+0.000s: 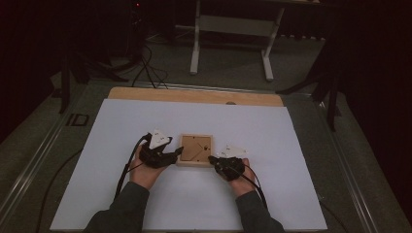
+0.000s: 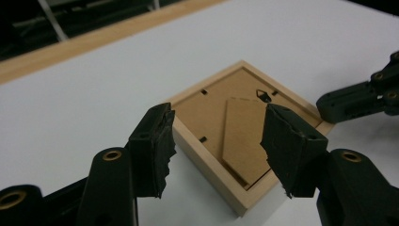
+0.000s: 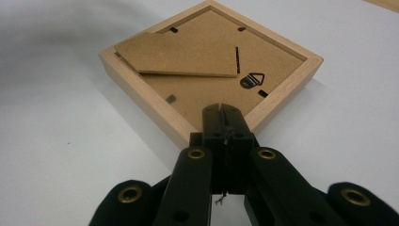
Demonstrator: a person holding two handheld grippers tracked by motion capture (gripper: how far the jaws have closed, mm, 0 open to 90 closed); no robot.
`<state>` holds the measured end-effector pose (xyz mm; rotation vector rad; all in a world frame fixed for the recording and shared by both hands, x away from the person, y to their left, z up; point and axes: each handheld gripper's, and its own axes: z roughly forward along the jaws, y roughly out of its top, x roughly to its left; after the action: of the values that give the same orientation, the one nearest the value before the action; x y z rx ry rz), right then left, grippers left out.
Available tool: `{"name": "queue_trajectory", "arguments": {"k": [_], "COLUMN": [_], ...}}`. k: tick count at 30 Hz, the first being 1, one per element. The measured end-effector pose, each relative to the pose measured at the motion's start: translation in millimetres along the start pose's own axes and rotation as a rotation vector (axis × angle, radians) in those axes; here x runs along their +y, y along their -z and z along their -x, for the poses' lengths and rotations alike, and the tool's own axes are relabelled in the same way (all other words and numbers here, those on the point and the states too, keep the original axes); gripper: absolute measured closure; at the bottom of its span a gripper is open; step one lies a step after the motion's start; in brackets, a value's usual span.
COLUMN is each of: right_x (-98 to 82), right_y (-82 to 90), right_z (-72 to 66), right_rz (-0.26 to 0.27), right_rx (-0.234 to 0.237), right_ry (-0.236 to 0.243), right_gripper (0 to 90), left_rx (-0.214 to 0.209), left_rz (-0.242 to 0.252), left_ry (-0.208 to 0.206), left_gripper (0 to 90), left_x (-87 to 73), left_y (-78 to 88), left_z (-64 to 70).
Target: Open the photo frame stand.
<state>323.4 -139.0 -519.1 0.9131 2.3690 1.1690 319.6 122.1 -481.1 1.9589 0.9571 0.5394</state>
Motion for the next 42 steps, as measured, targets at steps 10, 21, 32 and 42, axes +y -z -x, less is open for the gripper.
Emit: {"name": "queue_trajectory", "arguments": {"k": [10,21,32,42], "right_x": [0.0,-0.1,-0.3,-0.3], "right_y": [0.1,0.0,-0.1,-0.1], "right_z": [-0.1,0.4,0.8,1.1], "right_rz": [-0.001,0.0,0.002,0.003], "right_rx": [-0.001,0.002,0.005,0.007], "right_ry": [0.001,0.005,0.004,0.002], "right_gripper": [89.6,89.6,89.6,89.6], "left_rx": [-0.033,-0.028,-0.03,-0.061], "left_rz": [-0.06,-0.123,-0.172,-0.178], "left_ry": [-0.041,-0.071,-0.071,-0.044], "left_gripper": [42.6,41.7,44.8,49.5], "left_x": [1.0,-0.6,-5.2,-6.9], "left_y": [-25.7,-47.3,-56.0,-54.1], "left_z": [14.3,21.6,22.6,19.9]}}
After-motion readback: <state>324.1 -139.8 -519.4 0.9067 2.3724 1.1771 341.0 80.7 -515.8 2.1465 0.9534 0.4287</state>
